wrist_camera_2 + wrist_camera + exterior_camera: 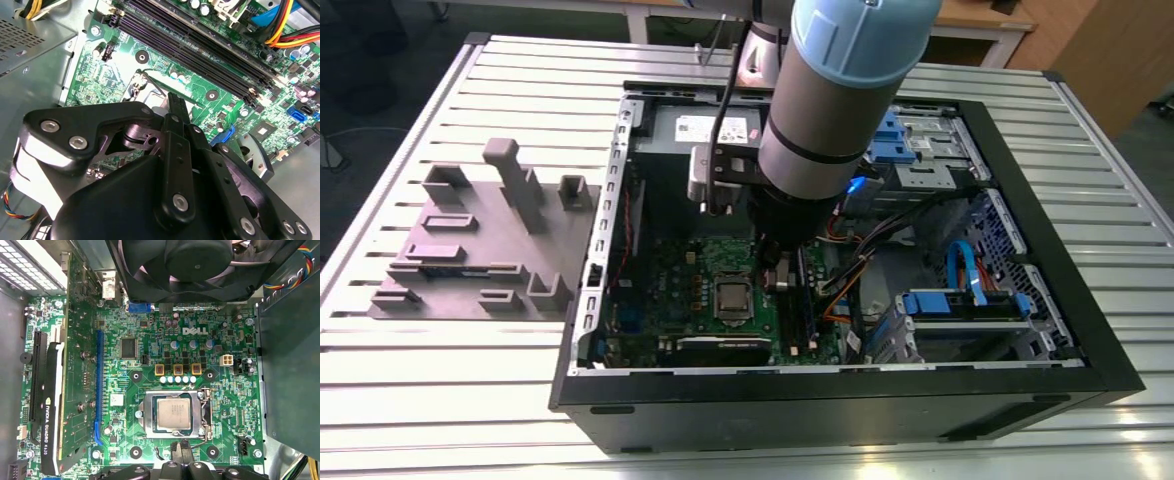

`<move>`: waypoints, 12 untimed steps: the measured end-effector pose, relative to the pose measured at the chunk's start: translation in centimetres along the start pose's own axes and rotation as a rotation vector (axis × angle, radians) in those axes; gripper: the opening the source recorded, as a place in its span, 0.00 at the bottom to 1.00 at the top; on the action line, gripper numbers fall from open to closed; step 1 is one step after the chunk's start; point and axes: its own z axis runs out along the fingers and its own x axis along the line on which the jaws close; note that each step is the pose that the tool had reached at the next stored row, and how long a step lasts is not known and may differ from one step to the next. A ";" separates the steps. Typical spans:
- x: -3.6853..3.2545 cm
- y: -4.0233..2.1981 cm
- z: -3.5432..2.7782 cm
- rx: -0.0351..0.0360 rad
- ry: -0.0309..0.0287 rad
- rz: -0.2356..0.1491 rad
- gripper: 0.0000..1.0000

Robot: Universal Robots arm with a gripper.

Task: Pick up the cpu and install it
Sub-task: 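Install the first cpu locking lever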

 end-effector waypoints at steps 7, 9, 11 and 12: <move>0.00 0.00 0.00 0.0000 0.0001 -0.001 0.10; 0.00 0.00 0.00 0.0000 0.0001 -0.002 0.10; 0.00 0.00 0.00 0.0000 0.0001 -0.002 0.10; 0.00 0.00 0.00 0.0000 0.0002 -0.002 0.10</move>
